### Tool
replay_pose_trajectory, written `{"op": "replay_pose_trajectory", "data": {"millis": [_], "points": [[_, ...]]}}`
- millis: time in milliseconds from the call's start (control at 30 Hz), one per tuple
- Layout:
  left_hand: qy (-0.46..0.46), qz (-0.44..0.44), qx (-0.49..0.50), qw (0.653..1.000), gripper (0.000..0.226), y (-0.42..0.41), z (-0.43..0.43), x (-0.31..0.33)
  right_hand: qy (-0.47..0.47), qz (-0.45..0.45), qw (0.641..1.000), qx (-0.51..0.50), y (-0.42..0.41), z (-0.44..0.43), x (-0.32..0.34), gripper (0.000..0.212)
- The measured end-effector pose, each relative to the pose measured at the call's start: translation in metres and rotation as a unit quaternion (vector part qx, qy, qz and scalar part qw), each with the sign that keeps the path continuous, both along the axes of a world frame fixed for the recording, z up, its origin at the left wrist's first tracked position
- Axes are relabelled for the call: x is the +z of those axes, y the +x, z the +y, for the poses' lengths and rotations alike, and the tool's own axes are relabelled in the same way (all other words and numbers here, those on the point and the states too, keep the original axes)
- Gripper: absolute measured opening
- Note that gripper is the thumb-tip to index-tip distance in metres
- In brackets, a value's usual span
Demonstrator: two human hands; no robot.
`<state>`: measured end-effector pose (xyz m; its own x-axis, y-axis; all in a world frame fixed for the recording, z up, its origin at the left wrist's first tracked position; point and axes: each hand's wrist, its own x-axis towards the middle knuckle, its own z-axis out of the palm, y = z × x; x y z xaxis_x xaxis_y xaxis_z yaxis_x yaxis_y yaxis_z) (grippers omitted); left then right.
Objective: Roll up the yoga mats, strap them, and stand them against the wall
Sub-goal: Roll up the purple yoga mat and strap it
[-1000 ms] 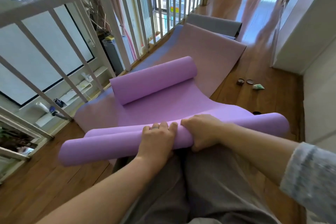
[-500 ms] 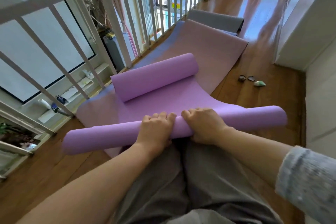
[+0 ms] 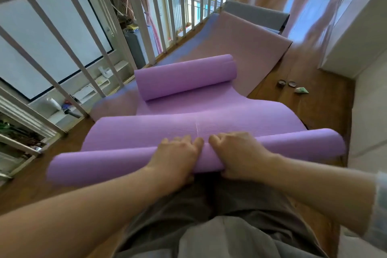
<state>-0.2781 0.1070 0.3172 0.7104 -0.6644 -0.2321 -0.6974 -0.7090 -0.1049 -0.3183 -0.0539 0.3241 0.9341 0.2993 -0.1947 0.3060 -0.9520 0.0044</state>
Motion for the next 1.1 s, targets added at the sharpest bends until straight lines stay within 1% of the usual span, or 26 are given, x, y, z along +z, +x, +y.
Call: {"op": "replay_pose_trajectory", "data": {"millis": [100,167,233,300,333,400,433,467,533,567,600,667,733,800,833,867,933,967,1000,1100], "points": [[-0.012,0.032,0.012,0.999,0.071,0.000,0.001,-0.013,0.019,0.014,1.000,-0.005,0.000,-0.002,-0.011,0.045],[-0.032,0.065,0.016,0.997,0.070,0.009,0.002,-0.012,0.026,-0.001,1.000,0.006,0.003,-0.006,-0.008,0.057],[-0.049,0.111,0.014,0.993,0.070,0.018,0.002,-0.010,0.000,-0.036,0.999,0.013,0.001,-0.007,-0.006,0.075],[-0.052,0.169,0.003,0.984,0.070,0.028,0.002,-0.008,-0.049,-0.054,0.997,0.025,-0.003,-0.004,-0.013,0.083],[-0.048,0.199,0.000,0.979,0.068,0.034,0.002,-0.007,-0.055,-0.062,0.996,0.026,-0.003,-0.002,-0.017,0.083],[-0.043,0.235,0.005,0.971,0.063,0.043,0.001,-0.005,-0.045,-0.049,0.998,0.012,0.005,-0.001,-0.021,0.073],[-0.040,0.223,0.009,0.974,0.063,0.044,0.000,-0.004,-0.034,-0.041,0.999,0.007,0.011,-0.001,-0.020,0.068],[-0.027,0.179,0.006,0.984,0.064,0.041,-0.002,-0.004,-0.017,-0.026,1.000,0.001,0.016,-0.002,-0.018,0.065],[0.009,0.040,-0.006,0.999,0.070,0.028,-0.006,-0.010,0.024,0.019,0.999,-0.011,0.027,-0.005,-0.013,0.063],[0.009,-0.003,-0.004,1.000,0.072,0.022,-0.008,-0.015,0.041,0.047,0.998,-0.014,0.034,-0.007,-0.012,0.064],[0.004,-0.020,0.003,1.000,0.073,0.018,-0.009,-0.018,0.050,0.077,0.996,-0.014,0.041,-0.008,-0.011,0.067],[-0.017,-0.004,0.014,1.000,0.074,0.026,-0.009,-0.021,0.056,0.126,0.990,-0.007,0.052,-0.010,-0.006,0.073],[-0.042,0.050,0.023,0.998,0.075,0.040,-0.008,-0.018,0.038,0.133,0.990,0.005,0.055,-0.012,-0.002,0.082],[-0.055,0.111,0.029,0.992,0.073,0.051,-0.007,-0.014,-0.009,0.078,0.997,0.019,0.048,-0.014,-0.004,0.087],[-0.056,0.136,0.026,0.989,0.071,0.055,-0.007,-0.012,-0.030,0.041,0.999,0.020,0.044,-0.014,-0.009,0.085],[-0.052,0.155,0.020,0.986,0.070,0.059,-0.008,-0.011,-0.037,0.010,0.999,0.013,0.039,-0.012,-0.014,0.080],[-0.048,0.171,0.015,0.984,0.067,0.065,-0.008,-0.009,-0.016,-0.028,0.999,-0.013,0.037,-0.010,-0.022,0.065],[-0.048,0.162,0.016,0.986,0.066,0.066,-0.009,-0.008,-0.003,-0.030,0.999,-0.020,0.040,-0.010,-0.022,0.061],[-0.041,0.132,0.017,0.990,0.068,0.062,-0.010,-0.008,0.012,-0.021,0.999,-0.027,0.043,-0.011,-0.021,0.059],[0.003,-0.027,0.011,1.000,0.076,0.041,-0.014,-0.017,0.043,0.043,0.998,-0.034,0.057,-0.019,-0.012,0.060]]}}
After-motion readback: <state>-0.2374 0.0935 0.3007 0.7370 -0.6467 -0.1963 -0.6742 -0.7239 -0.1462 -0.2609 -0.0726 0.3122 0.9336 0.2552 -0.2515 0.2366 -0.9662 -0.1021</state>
